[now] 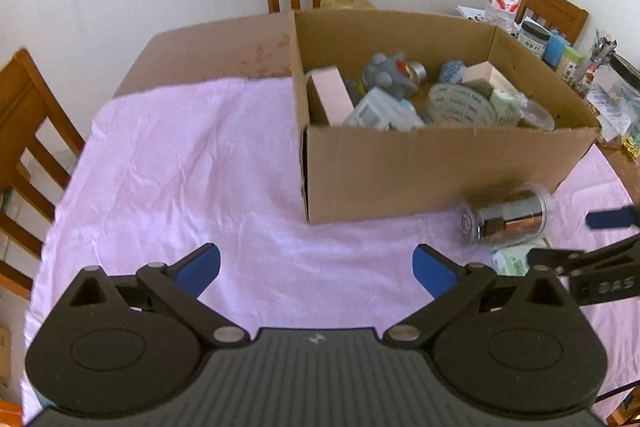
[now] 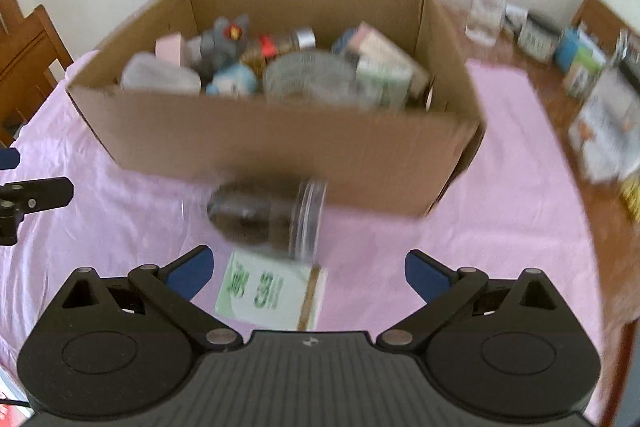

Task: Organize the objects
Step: 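Move the left tool to the clear jar while the right tool approaches the C&S tissue pack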

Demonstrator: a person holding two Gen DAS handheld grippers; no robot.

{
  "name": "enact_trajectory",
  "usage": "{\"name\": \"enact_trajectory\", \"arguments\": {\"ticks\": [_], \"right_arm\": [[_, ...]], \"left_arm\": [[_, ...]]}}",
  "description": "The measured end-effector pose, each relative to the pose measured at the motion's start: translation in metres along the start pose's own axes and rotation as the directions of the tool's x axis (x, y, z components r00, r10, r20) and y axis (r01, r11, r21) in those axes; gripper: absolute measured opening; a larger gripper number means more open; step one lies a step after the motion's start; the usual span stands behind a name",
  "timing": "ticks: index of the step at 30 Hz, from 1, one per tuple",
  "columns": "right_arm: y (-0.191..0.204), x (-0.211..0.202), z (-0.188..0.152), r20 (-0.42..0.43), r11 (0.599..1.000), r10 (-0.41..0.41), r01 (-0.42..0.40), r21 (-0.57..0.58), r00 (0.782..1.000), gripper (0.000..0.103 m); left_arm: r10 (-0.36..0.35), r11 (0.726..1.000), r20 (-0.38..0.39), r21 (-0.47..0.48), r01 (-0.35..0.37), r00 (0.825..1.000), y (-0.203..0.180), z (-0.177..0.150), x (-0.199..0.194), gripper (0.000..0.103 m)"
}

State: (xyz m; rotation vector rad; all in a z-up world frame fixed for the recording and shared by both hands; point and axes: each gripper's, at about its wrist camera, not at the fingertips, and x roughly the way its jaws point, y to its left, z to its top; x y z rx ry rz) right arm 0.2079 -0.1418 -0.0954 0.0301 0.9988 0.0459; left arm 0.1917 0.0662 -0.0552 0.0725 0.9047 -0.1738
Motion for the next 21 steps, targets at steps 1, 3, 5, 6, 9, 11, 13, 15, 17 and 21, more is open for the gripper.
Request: {"name": "enact_trajectory", "arguments": {"ticks": [1,3,5,6,9,11,13,15,17,21], "right_arm": [[0.0,0.006,-0.004,-0.013,1.0,0.004,-0.004,0.016,1.0,0.103],[0.004,0.016,-0.008,-0.035,0.999,0.007,-0.006,0.032,0.999,0.103],[0.009,0.022,-0.012,-0.04,0.999,0.005,-0.004,0.035,0.999,0.103],[0.011,0.025,-0.012,-0.042,0.999,0.006,-0.005,0.036,0.999,0.103],[0.019,0.033,-0.015,-0.039,0.999,-0.017,0.018,0.033,0.999,0.103],[0.021,0.037,-0.017,-0.031,0.999,-0.044,0.045,0.027,0.999,0.103],[0.023,0.039,-0.019,-0.023,0.997,-0.071,0.072,0.033,0.997,0.103],[0.023,0.04,-0.021,-0.016,0.995,-0.091,0.091,0.038,0.996,0.103],[0.021,0.04,-0.022,-0.008,0.994,-0.096,0.096,0.046,0.995,0.103],[0.015,0.038,-0.025,-0.003,0.991,-0.114,0.114,0.072,0.993,0.103]], "left_arm": [[-0.006,1.0,-0.007,-0.007,0.006,1.0,0.0,-0.003,0.002,0.102],[-0.01,1.0,-0.018,-0.009,0.01,1.0,0.002,-0.007,0.004,0.102],[-0.012,1.0,-0.025,-0.003,0.012,1.0,0.002,-0.01,0.005,0.102],[-0.014,1.0,-0.027,-0.001,0.014,1.0,0.003,-0.011,0.005,0.102],[-0.017,1.0,-0.035,-0.003,0.017,0.999,0.005,-0.015,0.006,0.102],[-0.025,1.0,-0.037,-0.004,0.025,0.999,0.007,-0.017,0.006,0.102],[-0.033,0.999,-0.042,0.003,0.033,0.999,0.009,-0.018,0.006,0.102],[-0.034,0.999,-0.047,0.012,0.034,0.998,0.009,-0.018,0.006,0.102],[-0.038,0.999,-0.051,0.015,0.039,0.998,0.009,-0.019,0.007,0.102],[-0.069,0.997,-0.06,0.024,0.07,0.996,0.004,-0.019,0.009,0.102]]}}
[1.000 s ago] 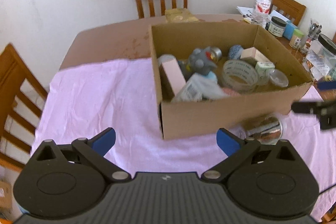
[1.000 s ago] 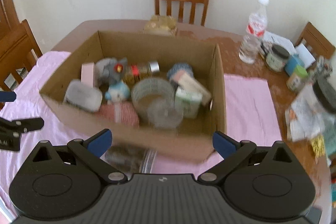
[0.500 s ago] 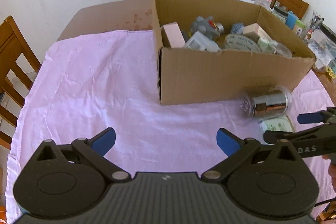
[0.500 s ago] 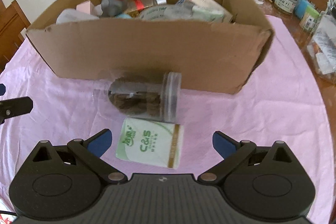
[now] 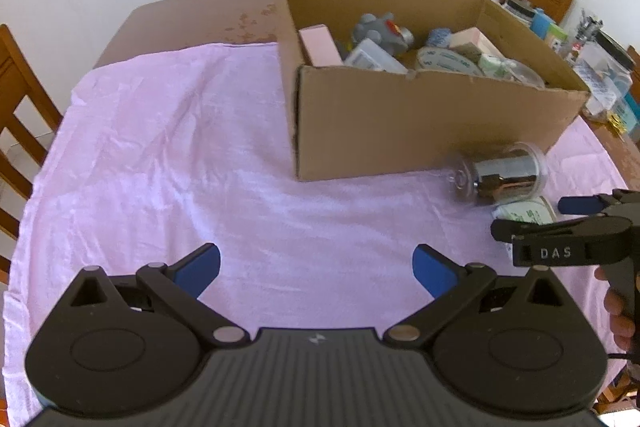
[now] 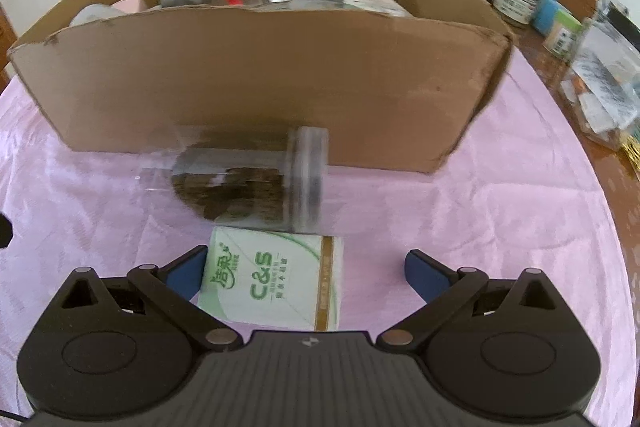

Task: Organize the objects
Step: 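Move the left tool to the clear jar while the right tool approaches the C&S tissue pack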

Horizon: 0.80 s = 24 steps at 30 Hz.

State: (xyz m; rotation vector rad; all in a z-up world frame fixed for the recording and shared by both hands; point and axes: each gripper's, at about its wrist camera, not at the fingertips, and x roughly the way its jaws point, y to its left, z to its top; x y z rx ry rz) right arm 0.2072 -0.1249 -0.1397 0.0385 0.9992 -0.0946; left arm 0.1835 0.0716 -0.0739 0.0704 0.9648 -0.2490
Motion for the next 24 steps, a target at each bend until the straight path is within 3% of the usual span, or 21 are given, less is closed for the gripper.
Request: {"name": "enact_trajectory", "arguments": {"ticks": [8,18,24], "right_arm": [[-0.029,-0.007,-0.009,0.009,1.0,-0.012,0.012,0.016,1.0,0.103],[-0.056,-0.007,-0.009,0.019,0.993,0.069,-0.066,-0.102,0.997,0.103],[-0.068,0.001,-0.003,0.033,0.982,0.112,-0.106,-0.159,0.993,0.103]], "left_arm": [[-0.015,0.999,-0.004,0.03,0.016,1.0,-0.034,0.008,0.006,0.102],[-0.071,0.997,-0.006,-0.007,0.071,0.997,-0.09,0.028,0.021,0.102],[-0.068,0.998,-0.008,-0.004,0.068,0.998,-0.12,0.039,0.036,0.102]]}}
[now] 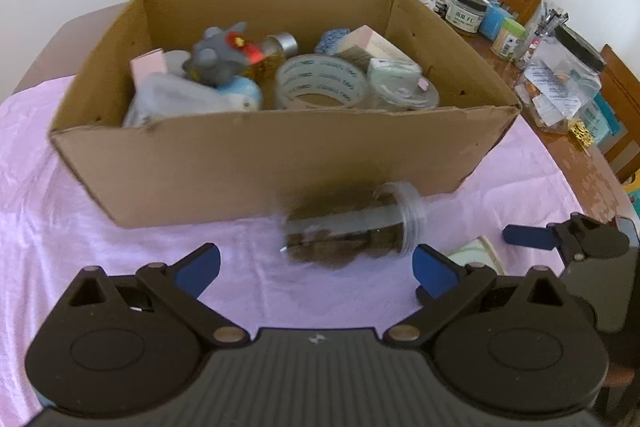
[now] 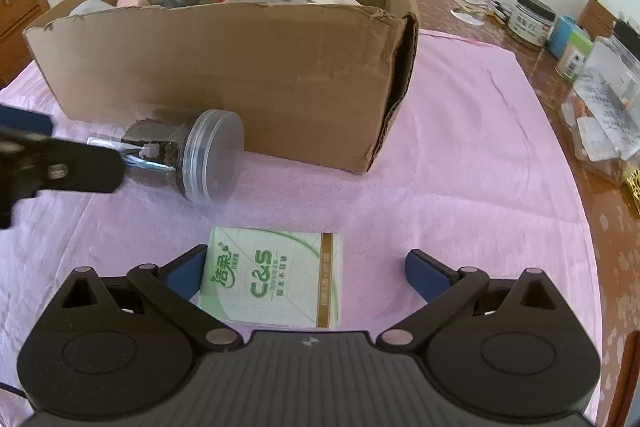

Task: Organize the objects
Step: 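Move the left tool to the clear jar while the right tool approaches the C&S tissue pack, then grasp the clear jar of brown balls with the left tool while the right tool grasps the C&S pack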

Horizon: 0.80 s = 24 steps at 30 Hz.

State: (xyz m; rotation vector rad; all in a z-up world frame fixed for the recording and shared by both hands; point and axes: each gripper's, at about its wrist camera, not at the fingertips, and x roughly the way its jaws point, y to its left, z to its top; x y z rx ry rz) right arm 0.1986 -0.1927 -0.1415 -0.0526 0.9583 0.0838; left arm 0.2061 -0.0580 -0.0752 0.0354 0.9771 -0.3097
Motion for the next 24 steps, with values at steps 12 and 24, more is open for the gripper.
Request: {"name": "enact_trajectory", "arguments": {"ticks": [12,24], "right_arm": [[-0.004,0.0,-0.001,0.007,0.999,0.03,-0.029,-0.041,1.0,0.103],[-0.003,-0.002,-0.001,-0.009,0.999,0.021,-0.021,-0.031,1.0,0.103]], "left_arm": [[0.042,0.999,0.009,-0.022,-0.042,0.999,-0.019,0.015,0.036,0.102],[0.123,0.992,-0.013,-0.022,-0.124,0.992,0.008,0.003,0.031,0.102]]}}
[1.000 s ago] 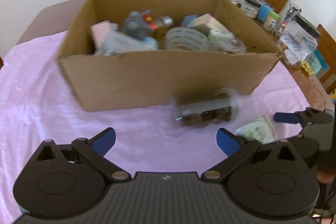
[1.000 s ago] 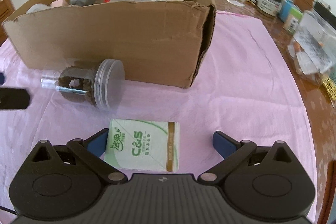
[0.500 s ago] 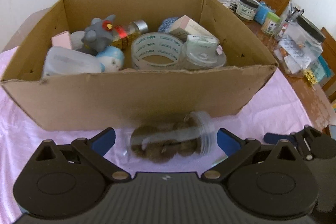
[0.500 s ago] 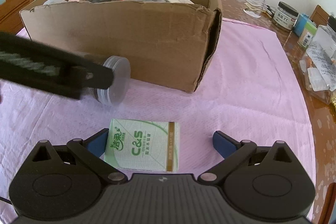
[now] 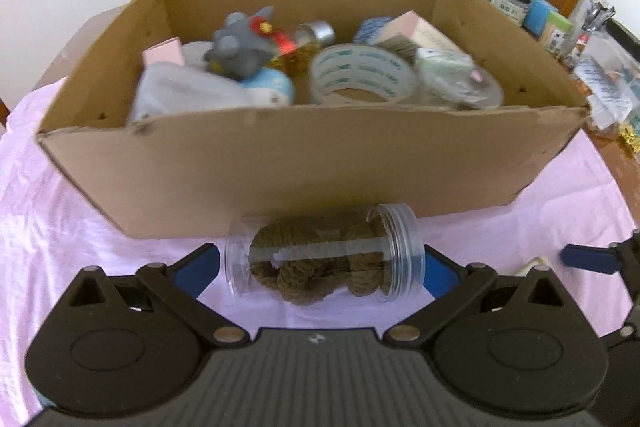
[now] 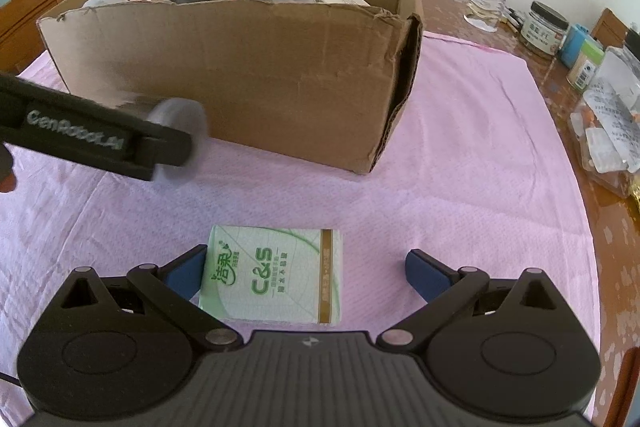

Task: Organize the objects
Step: 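Grasp the clear jar of brown balls with the left tool while the right tool grasps the C&S pack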

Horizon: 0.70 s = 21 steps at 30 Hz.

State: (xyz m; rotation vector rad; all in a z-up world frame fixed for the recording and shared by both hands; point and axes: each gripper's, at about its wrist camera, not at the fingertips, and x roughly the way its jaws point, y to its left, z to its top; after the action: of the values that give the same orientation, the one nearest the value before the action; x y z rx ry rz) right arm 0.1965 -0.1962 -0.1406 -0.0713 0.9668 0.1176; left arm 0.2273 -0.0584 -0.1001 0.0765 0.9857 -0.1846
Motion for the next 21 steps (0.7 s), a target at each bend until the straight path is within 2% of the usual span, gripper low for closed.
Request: {"name": "enact_trajectory", "arguments": {"ticks": [4,8,13,18,21], "right_arm": [[0.007,-0.002,0.001,-0.044,1.0,-0.001,0.001,0.004,0.999,0.103],[0.021,-0.006,-0.003,-0.052,1.0,0.018,-0.02,-0.023,0.998,0.103],[0.035,-0.009,-0.003,-0.035,0.999,0.021,-0.022,-0.031,0.999,0.093],[0.036,-0.012,-0.003,-0.013,1.0,-0.007,0.007,0.009,1.0,0.081],[0.035,-0.014,-0.003,-0.007,0.999,-0.021,0.021,0.031,1.0,0.078]], "left_arm": [[0.015,1.0,-0.006,-0.003,-0.015,1.0,0.011,-0.004,-0.002,0.102],[0.015,1.0,-0.01,0.006,-0.015,1.0,0.017,-0.007,-0.004,0.102],[0.001,0.999,0.0,0.033,-0.001,1.0,0.02,-0.007,-0.004,0.102],[-0.029,0.998,0.013,0.05,0.028,1.0,0.024,-0.004,-0.002,0.102],[-0.038,0.997,0.018,0.061,0.037,0.999,0.024,-0.002,-0.001,0.102]]}}
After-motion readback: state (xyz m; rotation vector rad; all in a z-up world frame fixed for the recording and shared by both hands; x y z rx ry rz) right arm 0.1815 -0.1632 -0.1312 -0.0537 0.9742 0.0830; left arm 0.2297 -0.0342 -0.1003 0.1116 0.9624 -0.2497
